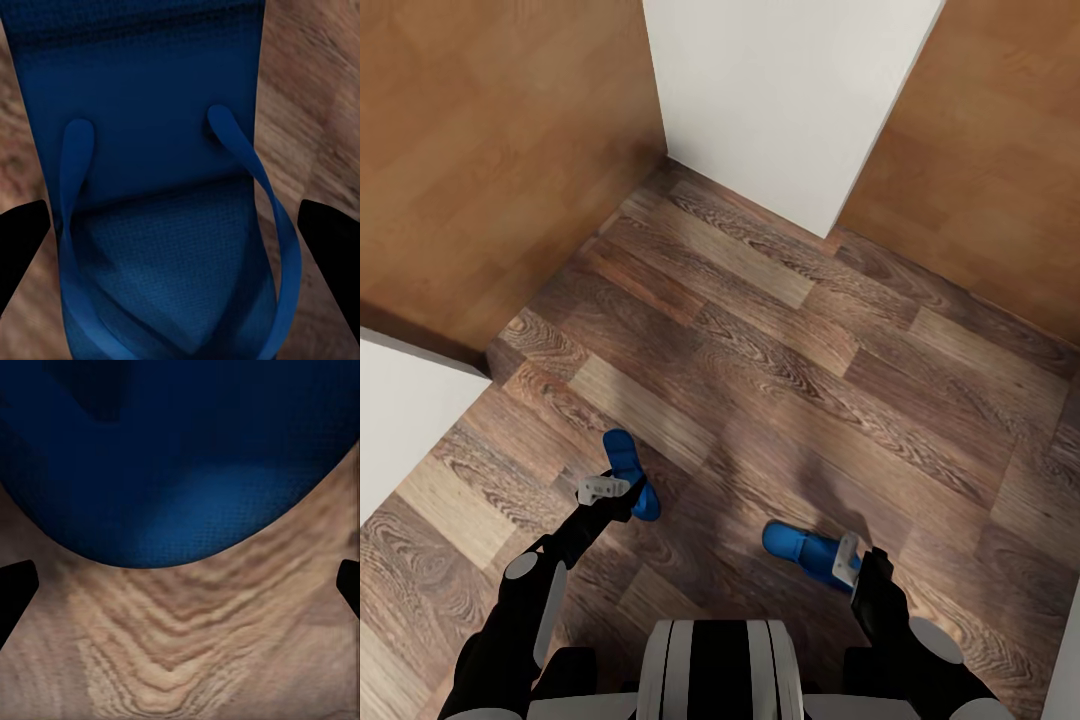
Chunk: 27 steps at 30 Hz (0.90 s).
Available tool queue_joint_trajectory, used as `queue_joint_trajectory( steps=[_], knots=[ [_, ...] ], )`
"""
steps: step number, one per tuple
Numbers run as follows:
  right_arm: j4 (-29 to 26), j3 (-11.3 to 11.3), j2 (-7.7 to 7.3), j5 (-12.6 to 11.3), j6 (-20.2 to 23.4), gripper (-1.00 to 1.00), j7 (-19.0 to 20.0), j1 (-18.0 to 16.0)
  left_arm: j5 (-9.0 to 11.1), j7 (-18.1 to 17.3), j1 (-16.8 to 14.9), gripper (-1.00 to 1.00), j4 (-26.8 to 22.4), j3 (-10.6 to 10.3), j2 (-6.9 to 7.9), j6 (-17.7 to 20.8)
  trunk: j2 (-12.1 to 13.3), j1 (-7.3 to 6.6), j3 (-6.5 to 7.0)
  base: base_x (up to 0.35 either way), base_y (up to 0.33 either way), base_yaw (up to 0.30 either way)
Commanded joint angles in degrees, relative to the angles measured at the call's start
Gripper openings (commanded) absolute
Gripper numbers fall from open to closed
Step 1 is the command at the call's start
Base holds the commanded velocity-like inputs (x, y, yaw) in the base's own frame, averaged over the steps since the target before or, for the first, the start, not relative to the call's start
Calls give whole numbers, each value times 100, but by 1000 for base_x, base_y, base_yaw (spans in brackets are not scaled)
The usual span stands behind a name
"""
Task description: In the bedroom, move the book from the bed onto either nightstand, and place the two sandals side by side next to the bed.
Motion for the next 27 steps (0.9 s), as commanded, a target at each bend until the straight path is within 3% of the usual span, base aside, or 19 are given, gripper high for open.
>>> queue_joint_trajectory(
  steps=[1,24,27],
  knots=[
    [-9,20,-6,61,23,100,53,-3,-47,-47,-3,-100,-10,25,-9,25,-1,0,-3,19,0,0],
    [-63,25,3,61,25,100,53,-2,-47,-43,-3,-100,-10,25,-9,29,-1,0,-3,1,3,0],
    [-62,25,3,61,25,100,53,-4,-47,-43,-3,-100,-10,24,-9,32,3,-8,63,0,0,0]
  ],
)
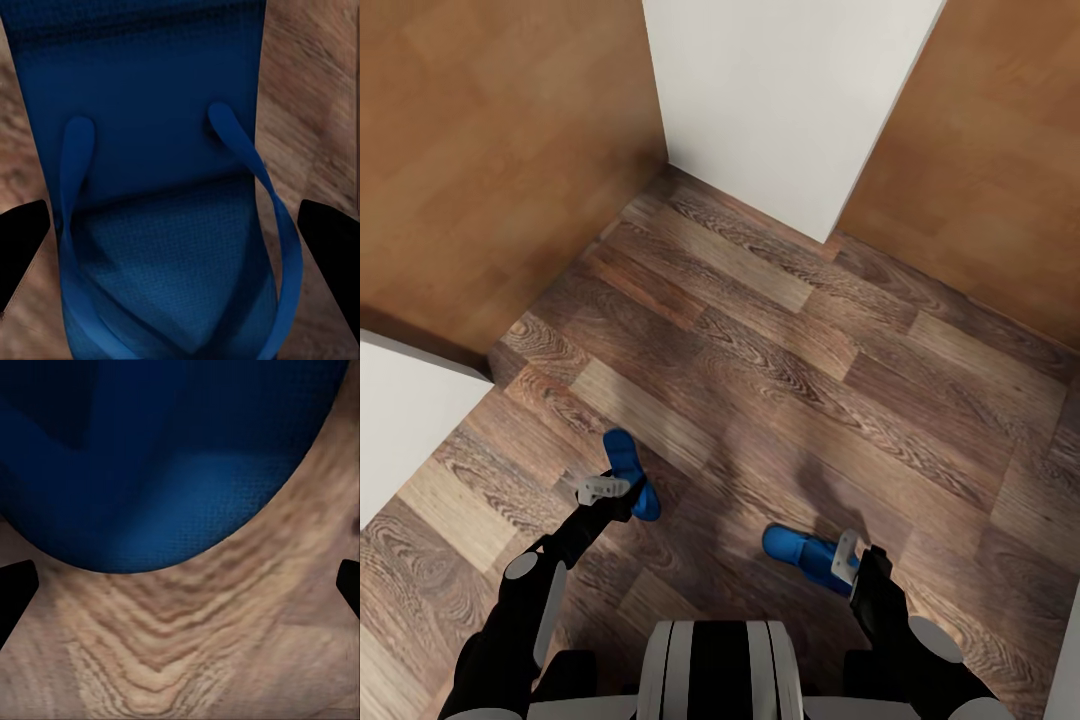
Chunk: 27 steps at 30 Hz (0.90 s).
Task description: In the bedroom, move the book from the bed onto either nightstand, and place the two sandals side by side next to the bed.
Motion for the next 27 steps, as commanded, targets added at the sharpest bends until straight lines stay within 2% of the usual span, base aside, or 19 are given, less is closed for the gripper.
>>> queue_joint_trajectory(
  steps=[1,4,12,19,27],
  knots=[
    [-9,21,-6,59,22,100,53,-3,-52,-47,-3,-100,-10,25,-9,27,0,-3,20,0,0,0],
    [-9,21,-6,59,22,100,53,-3,-52,-47,-3,-100,-10,24,-9,27,4,-11,86,0,0,0],
    [-9,21,-6,59,27,100,53,-2,-52,-47,-3,-100,-10,25,-9,21,4,-11,86,-10,9,0],
    [-1,21,-6,59,29,100,53,-3,-52,-47,-3,-100,-10,25,-9,22,4,-11,86,-153,174,0],
    [-4,21,-6,59,26,100,53,-3,-52,-47,-3,-100,-10,25,-9,18,4,-11,86,-22,27,0]
  ],
)
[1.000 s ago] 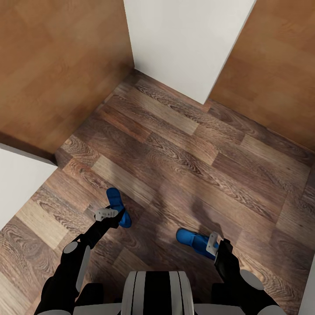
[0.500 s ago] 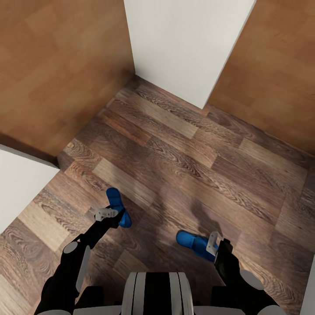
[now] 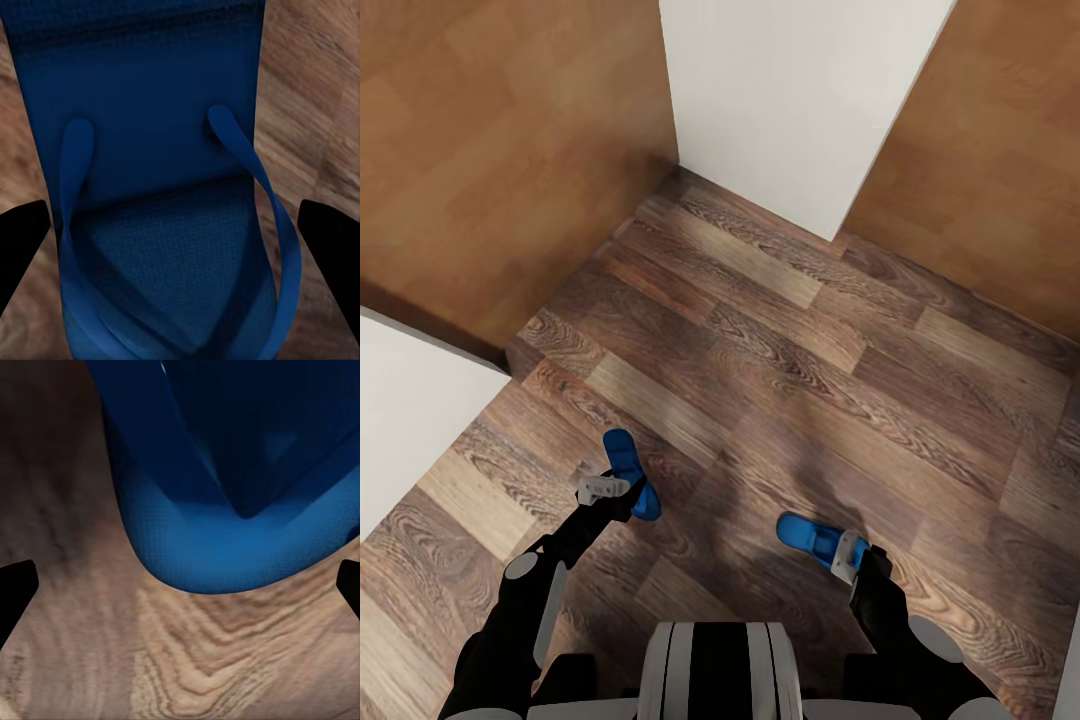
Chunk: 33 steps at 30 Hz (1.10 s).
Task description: In the bedroom, move the book from the bed onto either nightstand, and place the two sandals side by side next to the bed.
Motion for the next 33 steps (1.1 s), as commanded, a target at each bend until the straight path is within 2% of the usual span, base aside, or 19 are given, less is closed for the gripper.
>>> queue_joint_trajectory(
  steps=[1,33],
  knots=[
    [-10,21,-6,60,24,100,53,-3,-47,-47,-3,-100,-11,25,-9,24,-1,-1,-3,-2,2,0],
    [-14,21,-6,60,20,100,53,-2,-47,-38,-3,-100,-2,25,-9,9,-1,-1,-3,36,14,0]
  ],
)
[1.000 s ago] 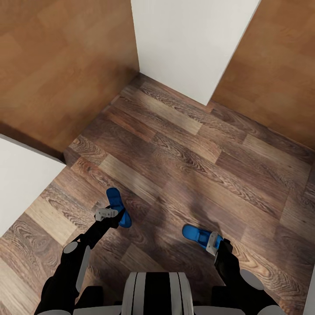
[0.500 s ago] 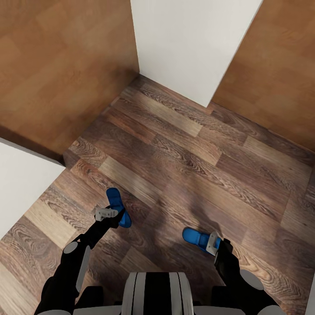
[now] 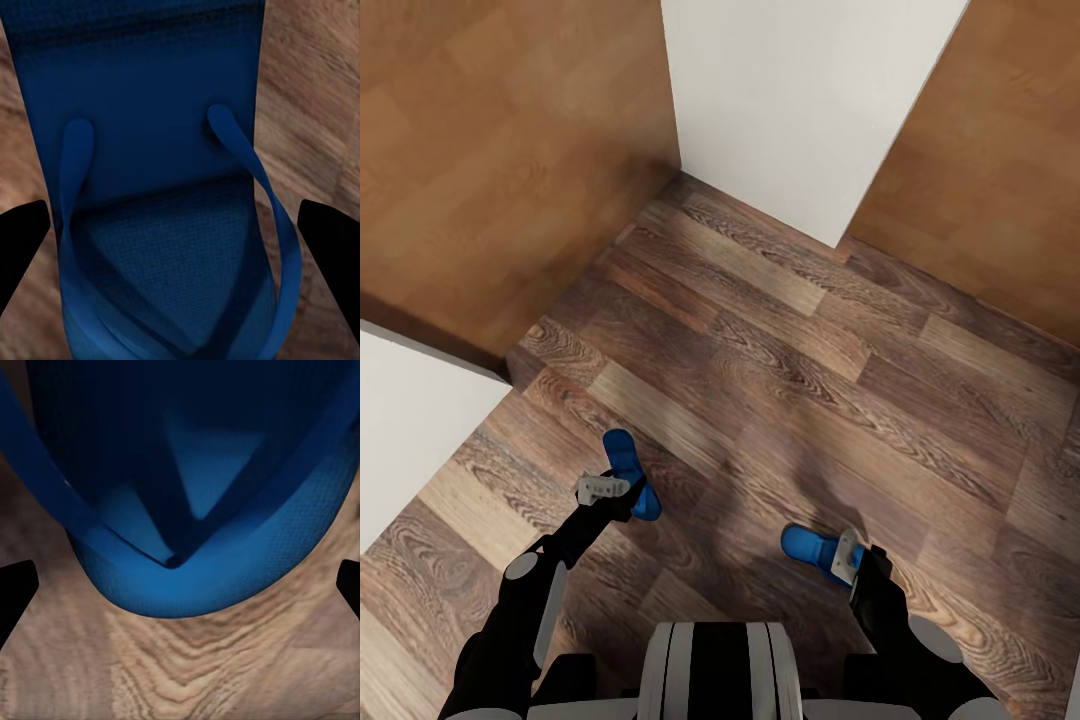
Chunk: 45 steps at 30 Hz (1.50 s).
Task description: In the bedroom, move the book from the bed onto either nightstand, and place the two sandals side by side next to the bed.
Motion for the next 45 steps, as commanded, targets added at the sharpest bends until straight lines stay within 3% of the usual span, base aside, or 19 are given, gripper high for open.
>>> queue_joint_trajectory(
  steps=[1,45],
  knots=[
    [-9,21,-6,60,25,100,53,-3,-47,-47,-3,-100,-11,25,-9,26,-1,-1,-3,0,0,0],
    [-2,21,-6,60,26,100,53,-3,-47,-38,-3,-100,-2,25,-9,26,-1,-1,-3,25,40,0]
  ],
)
